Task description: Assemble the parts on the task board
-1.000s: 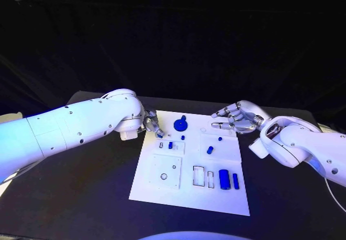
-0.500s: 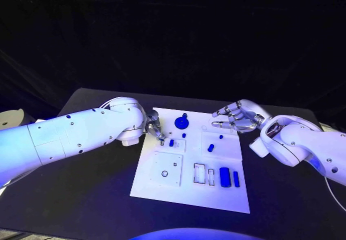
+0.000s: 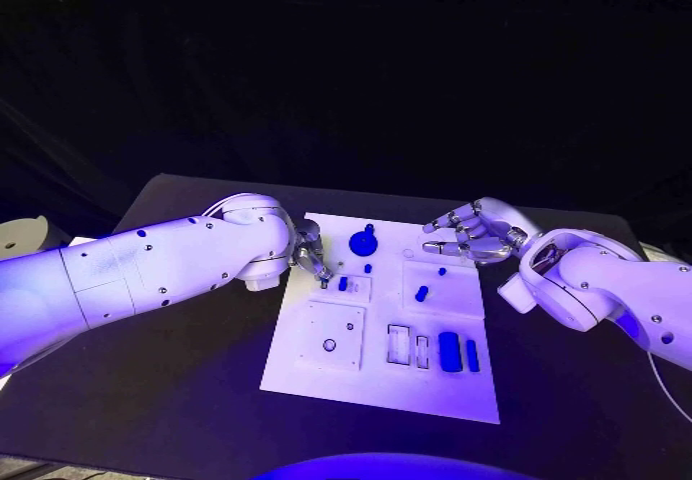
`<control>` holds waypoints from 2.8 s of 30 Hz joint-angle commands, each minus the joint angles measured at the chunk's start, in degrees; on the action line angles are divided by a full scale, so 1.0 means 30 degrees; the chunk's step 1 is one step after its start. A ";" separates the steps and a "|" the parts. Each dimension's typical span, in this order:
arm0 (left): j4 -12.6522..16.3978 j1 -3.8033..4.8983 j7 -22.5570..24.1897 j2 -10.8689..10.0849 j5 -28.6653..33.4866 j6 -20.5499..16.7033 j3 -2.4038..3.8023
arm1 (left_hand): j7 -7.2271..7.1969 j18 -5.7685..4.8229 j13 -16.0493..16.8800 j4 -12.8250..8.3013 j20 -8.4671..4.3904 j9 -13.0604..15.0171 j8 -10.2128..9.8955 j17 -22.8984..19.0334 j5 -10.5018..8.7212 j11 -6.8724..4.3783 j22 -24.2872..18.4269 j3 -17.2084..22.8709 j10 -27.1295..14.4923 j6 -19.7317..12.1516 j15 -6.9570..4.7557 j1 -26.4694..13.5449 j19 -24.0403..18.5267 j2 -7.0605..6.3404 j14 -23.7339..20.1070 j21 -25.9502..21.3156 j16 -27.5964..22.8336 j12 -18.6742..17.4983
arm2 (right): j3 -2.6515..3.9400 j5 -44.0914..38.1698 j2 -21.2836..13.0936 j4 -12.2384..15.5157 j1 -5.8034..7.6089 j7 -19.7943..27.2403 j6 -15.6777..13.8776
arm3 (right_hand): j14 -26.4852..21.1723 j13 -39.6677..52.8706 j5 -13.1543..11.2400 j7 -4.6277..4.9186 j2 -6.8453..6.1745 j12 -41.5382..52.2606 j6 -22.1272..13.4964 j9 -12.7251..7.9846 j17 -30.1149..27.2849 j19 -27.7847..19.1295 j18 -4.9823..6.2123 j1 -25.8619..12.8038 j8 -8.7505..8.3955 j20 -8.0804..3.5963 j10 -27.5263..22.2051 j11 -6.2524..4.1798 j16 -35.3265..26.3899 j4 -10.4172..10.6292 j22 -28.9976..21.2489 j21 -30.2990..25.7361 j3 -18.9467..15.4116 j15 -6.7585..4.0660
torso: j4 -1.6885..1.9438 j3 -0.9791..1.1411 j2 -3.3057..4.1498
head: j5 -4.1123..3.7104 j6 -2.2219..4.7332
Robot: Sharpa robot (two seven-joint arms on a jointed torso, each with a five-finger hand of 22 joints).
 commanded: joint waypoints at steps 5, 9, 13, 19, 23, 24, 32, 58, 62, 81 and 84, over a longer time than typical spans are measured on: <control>-0.0204 -0.0024 -0.0034 0.0059 -0.0075 0.1302 -0.0002 | -0.0301 -0.0265 -0.0079 -0.2158 -0.0020 0.0031 0.0076 0.5032 0.0006 0.0014 0.3848 0.2140 0.0146 0.0100 -0.0011 -0.0035 0.1454 0.0025 0.2008 0.0034 0.0060 0.0005 | 0.0000 -0.0028 0.0012 -0.0001 -0.0023 0.0113 0.0284 | 0.1615 0.0013 0.0059 0.0001 0.0078 0.0071 0.0109 0.0027 0.3645 -0.0056 0.0118 -0.0079 0.0071 -0.0084 0.0038 -0.0048 -0.0032 -0.0025 0.0031 -0.0100 -0.0140 -0.0048 | -0.0005 -0.0003 0.0007 | 0.0022 -0.0075; -0.0313 -0.0026 -0.0062 0.0079 -0.0073 0.1498 -0.0003 | -0.0306 -0.0267 -0.0099 -0.2172 -0.0019 0.0032 0.0076 0.5032 -0.0006 0.0012 0.3853 0.2136 0.0140 0.0102 -0.0010 -0.0035 0.1456 0.0005 0.2008 0.0037 0.0060 -0.0012 | 0.0000 -0.0025 0.0014 -0.0006 -0.0024 0.0115 0.0292 | 0.1615 0.0013 0.0059 0.0001 0.0078 0.0071 0.0109 0.0027 0.3645 -0.0056 0.0118 -0.0079 0.0071 -0.0084 0.0038 -0.0048 -0.0032 -0.0025 0.0031 -0.0100 -0.0140 -0.0048 | -0.0002 -0.0004 -0.0001 | 0.0036 -0.0102; -0.0326 -0.0027 -0.0048 0.0092 -0.0072 0.1701 -0.0009 | -0.0315 -0.0272 -0.0082 -0.2196 -0.0018 0.0035 0.0079 0.5032 -0.0022 0.0007 0.3871 0.2133 0.0154 0.0110 -0.0009 -0.0034 0.1464 -0.0023 0.2008 0.0052 0.0060 0.0005 | 0.0000 -0.0017 0.0021 -0.0023 -0.0026 0.0120 0.0302 | 0.1615 0.0013 0.0059 0.0001 0.0078 0.0071 0.0109 0.0027 0.3645 -0.0056 0.0118 -0.0079 0.0071 -0.0084 0.0038 -0.0048 -0.0032 -0.0025 0.0031 -0.0100 -0.0140 -0.0048 | 0.0003 -0.0016 0.0001 | 0.0051 -0.0118; -0.0242 -0.0029 -0.0052 0.0078 -0.0041 0.1939 -0.0016 | -0.0343 -0.0273 0.0137 -0.2255 -0.0017 0.0046 0.0101 0.5032 -0.0050 -0.0009 0.3875 0.2121 0.0268 0.0168 -0.0010 -0.0032 0.1464 -0.0093 0.2008 0.0053 0.0060 0.0206 | 0.0000 -0.0008 0.0031 -0.0038 -0.0033 0.0126 0.0318 | 0.1620 0.0004 0.0060 -0.0003 0.0116 0.0079 0.0131 0.0028 0.3661 -0.0055 0.0120 -0.0135 0.0076 -0.0090 0.0049 -0.0052 -0.0024 0.0005 0.0020 -0.0109 -0.0188 -0.0053 | 0.0008 -0.0016 0.0002 | 0.0062 -0.0175; -0.0206 -0.0030 -0.0062 0.0072 -0.0030 0.2036 -0.0019 | -0.0349 -0.0273 0.0168 -0.2266 -0.0017 0.0049 0.0107 0.5032 -0.0054 -0.0012 0.3876 0.2118 0.0285 0.0183 -0.0011 -0.0032 0.1465 -0.0107 0.2008 0.0054 0.0060 0.0234 | 0.0000 -0.0006 0.0039 -0.0043 -0.0039 0.0133 0.0330 | 0.1620 0.0001 0.0061 -0.0004 0.0118 0.0075 0.0133 0.0028 0.3659 -0.0050 0.0118 -0.0135 0.0077 -0.0090 0.0048 -0.0052 -0.0025 0.0005 0.0031 -0.0104 -0.0189 -0.0053 | 0.0002 -0.0014 -0.0003 | 0.0079 -0.0186; -0.0201 -0.0031 -0.0066 0.0069 -0.0029 0.2061 -0.0019 | -0.0355 -0.0272 0.0187 -0.2275 -0.0017 0.0051 0.0112 0.5032 -0.0057 -0.0016 0.3871 0.2117 0.0296 0.0197 -0.0012 -0.0032 0.1462 -0.0117 0.2008 0.0049 0.0060 0.0251 | 0.0000 -0.0006 0.0041 -0.0044 -0.0040 0.0133 0.0333 | 0.1620 -0.0001 0.0061 -0.0004 0.0120 0.0073 0.0134 0.0028 0.3658 -0.0047 0.0116 -0.0135 0.0077 -0.0090 0.0047 -0.0053 -0.0026 0.0005 0.0036 -0.0101 -0.0190 -0.0053 | 0.0001 -0.0019 -0.0004 | 0.0084 -0.0197; -0.0172 -0.0031 -0.0065 0.0063 -0.0023 0.2158 -0.0021 | -0.0364 -0.0275 0.0219 -0.2291 -0.0017 0.0055 0.0120 0.5032 -0.0060 -0.0021 0.3885 0.2114 0.0315 0.0219 -0.0014 -0.0032 0.1468 -0.0136 0.2008 0.0060 0.0060 0.0281 | 0.0000 -0.0005 0.0046 -0.0051 -0.0049 0.0137 0.0343 | 0.1620 -0.0001 0.0061 -0.0004 0.0120 0.0073 0.0134 0.0028 0.3658 -0.0047 0.0116 -0.0135 0.0077 -0.0090 0.0047 -0.0053 -0.0026 0.0005 0.0036 -0.0101 -0.0190 -0.0053 | -0.0005 -0.0009 0.0001 | 0.0079 -0.0214; -0.1259 -0.0032 -0.1478 0.0887 0.1788 0.2904 -0.0166 | -0.0569 -0.0312 0.0439 -0.0855 -0.0080 0.0166 0.0169 0.5032 -0.0160 -0.0163 0.4035 0.0944 0.0443 0.0652 -0.0148 -0.2065 0.1530 0.0306 0.2008 0.0167 0.0060 0.0460 | 0.0000 -0.0010 0.0036 0.0005 -0.0053 0.0087 0.0323 | 0.1617 -0.0011 0.0064 -0.0008 0.0134 0.0065 0.0147 0.0029 0.3644 -0.0050 0.0118 -0.0131 0.0082 -0.0092 0.0044 -0.0056 -0.0036 0.0000 0.0025 -0.0108 -0.0200 -0.0056 | -0.0027 0.0002 0.0014 | 0.0057 -0.0324; -0.1400 -0.0033 -0.1603 0.0978 0.1883 0.3126 -0.0177 | -0.0595 -0.0321 0.0500 -0.0754 -0.0096 0.0171 0.0165 0.5032 -0.0162 -0.0182 0.4069 0.0756 0.0466 0.0704 -0.0166 -0.2255 0.1545 0.0298 0.2008 0.0193 0.0060 0.0512 | 0.0000 -0.0011 0.0029 0.0022 -0.0053 0.0080 0.0336 | 0.1617 -0.0011 0.0064 -0.0008 0.0134 0.0065 0.0147 0.0029 0.3644 -0.0050 0.0118 -0.0131 0.0082 -0.0092 0.0044 -0.0056 -0.0036 0.0000 0.0025 -0.0108 -0.0200 -0.0056 | -0.0025 -0.0004 0.0012 | 0.0040 -0.0340; -0.1761 -0.0032 -0.1863 0.1102 0.1866 0.3737 -0.0184 | -0.0732 -0.0394 0.0938 -0.0165 -0.0171 0.0157 0.0133 0.5032 -0.0176 -0.0292 0.4333 -0.0607 0.0668 0.1115 -0.0260 -0.3352 0.1662 0.0020 0.2008 0.0412 0.0060 0.0887 | 0.0000 -0.0016 -0.0014 0.0066 -0.0053 0.0071 0.0337 | 0.1617 -0.0011 0.0064 -0.0008 0.0134 0.0065 0.0147 0.0029 0.3644 -0.0050 0.0118 -0.0131 0.0082 -0.0092 0.0044 -0.0056 -0.0036 0.0000 0.0025 -0.0108 -0.0200 -0.0056 | -0.0017 0.0001 0.0005 | 0.0016 -0.0385; -0.1785 -0.0032 -0.1949 0.1109 0.1780 0.3694 -0.0184 | -0.0753 -0.0413 0.1073 0.0017 -0.0186 0.0142 0.0119 0.5032 -0.0178 -0.0311 0.4399 -0.0992 0.0732 0.1215 -0.0277 -0.3596 0.1692 -0.0057 0.2008 0.0468 0.0060 0.1001 | 0.0000 -0.0016 -0.0020 0.0071 -0.0053 0.0067 0.0333 | 0.1613 -0.0035 0.0068 -0.0010 0.0142 0.0036 0.0152 0.0029 0.3627 -0.0053 0.0120 -0.0124 0.0082 -0.0094 0.0031 -0.0058 -0.0048 -0.0007 0.0016 -0.0113 -0.0207 -0.0058 | -0.0017 -0.0002 0.0003 | 0.0017 -0.0382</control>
